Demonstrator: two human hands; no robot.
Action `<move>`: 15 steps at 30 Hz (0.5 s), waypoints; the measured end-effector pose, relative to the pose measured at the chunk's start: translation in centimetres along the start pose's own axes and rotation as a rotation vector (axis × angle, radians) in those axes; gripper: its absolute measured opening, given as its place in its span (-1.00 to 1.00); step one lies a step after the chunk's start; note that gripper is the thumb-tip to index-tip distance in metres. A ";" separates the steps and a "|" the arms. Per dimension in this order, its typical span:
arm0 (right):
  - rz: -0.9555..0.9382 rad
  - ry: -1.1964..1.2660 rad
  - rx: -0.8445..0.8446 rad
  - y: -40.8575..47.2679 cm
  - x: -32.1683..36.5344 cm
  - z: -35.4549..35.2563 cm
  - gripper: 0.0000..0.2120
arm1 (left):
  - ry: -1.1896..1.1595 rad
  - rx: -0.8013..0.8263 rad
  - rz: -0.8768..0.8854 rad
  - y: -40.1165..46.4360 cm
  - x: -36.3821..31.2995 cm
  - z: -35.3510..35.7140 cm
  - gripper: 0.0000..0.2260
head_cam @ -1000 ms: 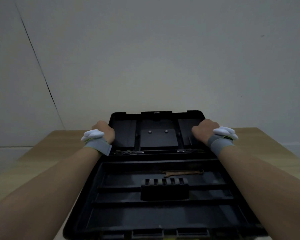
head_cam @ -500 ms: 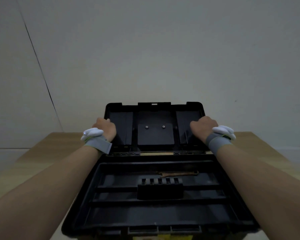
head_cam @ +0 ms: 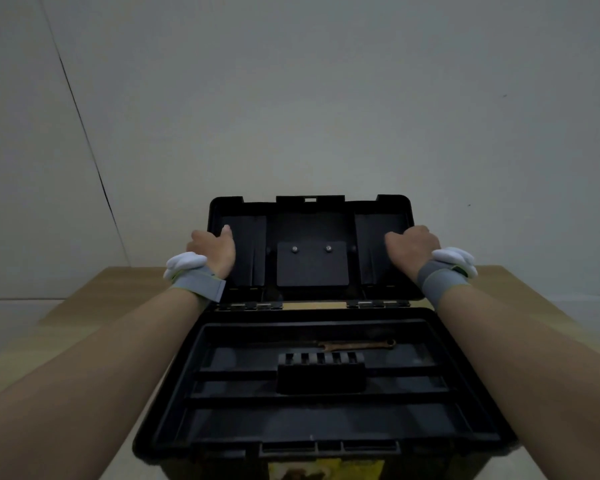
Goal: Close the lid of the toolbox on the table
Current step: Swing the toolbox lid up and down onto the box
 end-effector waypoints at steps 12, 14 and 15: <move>0.003 0.176 -0.044 0.3 0.5 -1.1 -0.53 | -0.280 0.018 0.030 -0.3 -0.8 -2.0 -0.47; -0.004 0.202 -0.031 0.6 0.7 -1.6 -0.52 | -0.332 0.025 0.045 -0.2 -1.1 -2.3 -0.54; -0.008 0.218 -0.031 0.7 0.8 -1.8 -0.51 | -0.363 0.023 0.049 -0.1 -1.2 -2.3 -0.57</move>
Point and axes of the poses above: each hand's wrist, its own y-axis towards the middle knuckle, its own z-axis out of the palm, x = y × z, the point moved 2 cm from there along y, towards the middle knuckle, and after that the axes turned 2 degrees about y, right-handed, at the moved point
